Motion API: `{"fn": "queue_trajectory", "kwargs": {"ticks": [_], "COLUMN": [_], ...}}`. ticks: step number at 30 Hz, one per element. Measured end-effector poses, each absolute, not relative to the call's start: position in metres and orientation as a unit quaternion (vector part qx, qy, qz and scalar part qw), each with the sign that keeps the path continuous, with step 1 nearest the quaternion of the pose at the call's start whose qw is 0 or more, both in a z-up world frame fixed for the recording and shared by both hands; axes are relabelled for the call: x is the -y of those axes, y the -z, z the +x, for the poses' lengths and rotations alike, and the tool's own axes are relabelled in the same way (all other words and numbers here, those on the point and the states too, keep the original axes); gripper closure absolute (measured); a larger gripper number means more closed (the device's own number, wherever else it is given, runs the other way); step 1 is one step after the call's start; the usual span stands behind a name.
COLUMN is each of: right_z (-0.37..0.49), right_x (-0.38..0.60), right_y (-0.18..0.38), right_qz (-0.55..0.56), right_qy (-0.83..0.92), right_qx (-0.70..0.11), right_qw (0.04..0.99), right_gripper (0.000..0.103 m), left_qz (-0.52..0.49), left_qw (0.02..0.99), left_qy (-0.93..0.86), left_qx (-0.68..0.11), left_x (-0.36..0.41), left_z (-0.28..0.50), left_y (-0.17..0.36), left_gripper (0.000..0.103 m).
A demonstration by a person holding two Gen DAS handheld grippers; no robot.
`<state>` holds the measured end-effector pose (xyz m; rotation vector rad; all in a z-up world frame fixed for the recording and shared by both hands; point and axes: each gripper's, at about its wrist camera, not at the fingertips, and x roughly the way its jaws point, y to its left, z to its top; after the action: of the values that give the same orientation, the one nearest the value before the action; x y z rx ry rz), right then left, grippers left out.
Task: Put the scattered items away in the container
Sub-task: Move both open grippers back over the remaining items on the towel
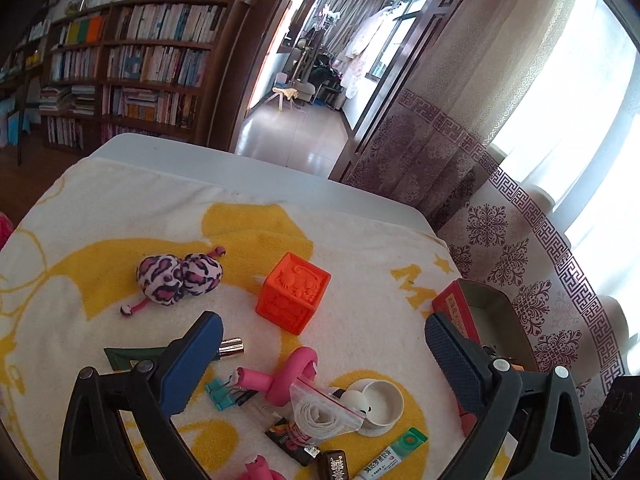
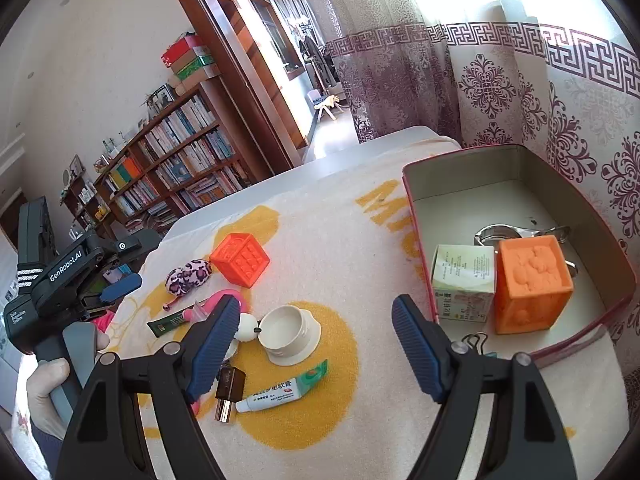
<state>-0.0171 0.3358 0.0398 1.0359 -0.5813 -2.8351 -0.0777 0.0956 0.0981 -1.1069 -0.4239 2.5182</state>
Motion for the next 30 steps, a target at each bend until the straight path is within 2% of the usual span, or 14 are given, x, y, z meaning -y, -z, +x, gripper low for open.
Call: {"fn": "queue_trajectory", "kwargs": {"ticks": [9, 16, 21, 26, 30], "right_z": [-0.017, -0.013, -0.014, -0.021, -0.028], "right_x": [-0.296, -0.244, -0.208, -0.194, -0.191], "right_y": [-0.03, -0.022, -0.011, 0.007, 0.017], "right_qz": [0.367, 0.378, 0.396, 0.424, 0.442], "right_qy": [0.916, 0.92, 0.911, 0.898, 0.89], "right_qx": [0.151, 0.058, -0.002, -0.02, -0.021], "right_qw": [0.066, 0.087, 0.115, 0.119, 0.111], "right_gripper": [0.021, 0.022, 0.053, 0.065, 0.069], "left_qz": [-0.415, -0.433, -0.435, -0.434, -0.436], "left_qw": [0.154, 0.138, 0.128, 0.124, 0.117], "left_qy": [-0.884, -0.878, -0.879, -0.88, -0.878], "left_qx": [0.147, 0.152, 0.148, 0.152, 0.158], "left_x": [-0.054, -0.031, -0.02, -0.009, -0.001], "left_z": [-0.069, -0.062, -0.06, -0.059, -0.06], "left_y": [-0.071, -0.05, -0.043, -0.042, -0.038], "left_gripper": [0.001, 0.001, 0.001, 0.001, 0.001]}}
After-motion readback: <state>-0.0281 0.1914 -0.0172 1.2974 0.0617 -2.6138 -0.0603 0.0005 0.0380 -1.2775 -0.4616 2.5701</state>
